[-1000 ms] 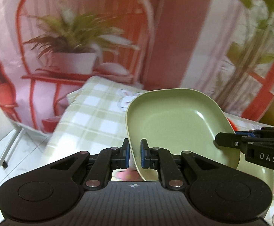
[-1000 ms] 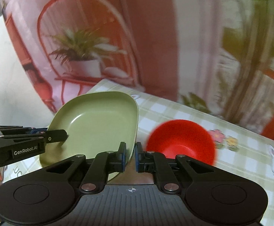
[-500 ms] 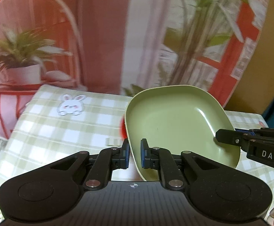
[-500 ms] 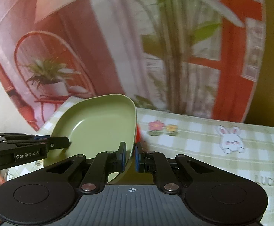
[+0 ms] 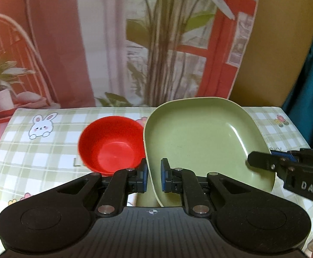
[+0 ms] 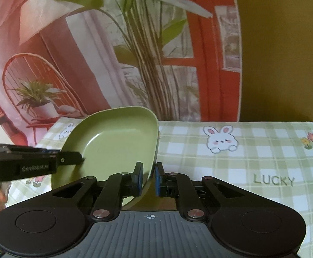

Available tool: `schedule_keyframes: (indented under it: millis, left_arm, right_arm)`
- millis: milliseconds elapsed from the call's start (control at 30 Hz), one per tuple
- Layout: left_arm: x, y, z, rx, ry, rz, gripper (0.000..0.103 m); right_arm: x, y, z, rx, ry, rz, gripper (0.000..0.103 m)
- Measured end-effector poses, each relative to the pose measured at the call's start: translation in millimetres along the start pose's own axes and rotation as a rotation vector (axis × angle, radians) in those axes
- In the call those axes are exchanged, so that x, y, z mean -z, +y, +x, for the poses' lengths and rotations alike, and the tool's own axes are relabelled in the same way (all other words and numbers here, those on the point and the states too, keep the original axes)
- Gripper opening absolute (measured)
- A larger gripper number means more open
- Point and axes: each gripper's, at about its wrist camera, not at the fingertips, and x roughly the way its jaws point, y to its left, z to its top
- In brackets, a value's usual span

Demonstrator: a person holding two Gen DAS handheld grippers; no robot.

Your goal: Organize plates and bowls

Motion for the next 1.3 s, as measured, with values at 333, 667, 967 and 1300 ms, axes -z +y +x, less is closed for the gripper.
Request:
schedule_keyframes:
  millis: [333, 667, 967, 1300]
  left_arm:
    - [2.3, -35.1, 8.4, 0.045, 0.015, 0.064, 0.013]
    - [5.3, -41.0, 14.9, 0.060, 0.038, 0.083, 0.014]
    - [8.7, -21.7, 24.2, 0.037, 0.068, 0.068, 0.015]
    - [18.4, 1.2, 37.3, 0.026, 0.108, 0.049, 0.016]
  right_arm:
    - [19.8, -33.9, -22.7, 0.011, -0.025, 0.093, 0.012]
    - [33.2, -40.7, -24.0, -0.003, -0.019, 0.134, 0.013]
    - [39.3, -23.6, -9.5, -0.047, 0.026, 0.130, 0.015]
    - [42.8, -4.8, 10.0, -0.064, 0.089, 0.107, 0.016]
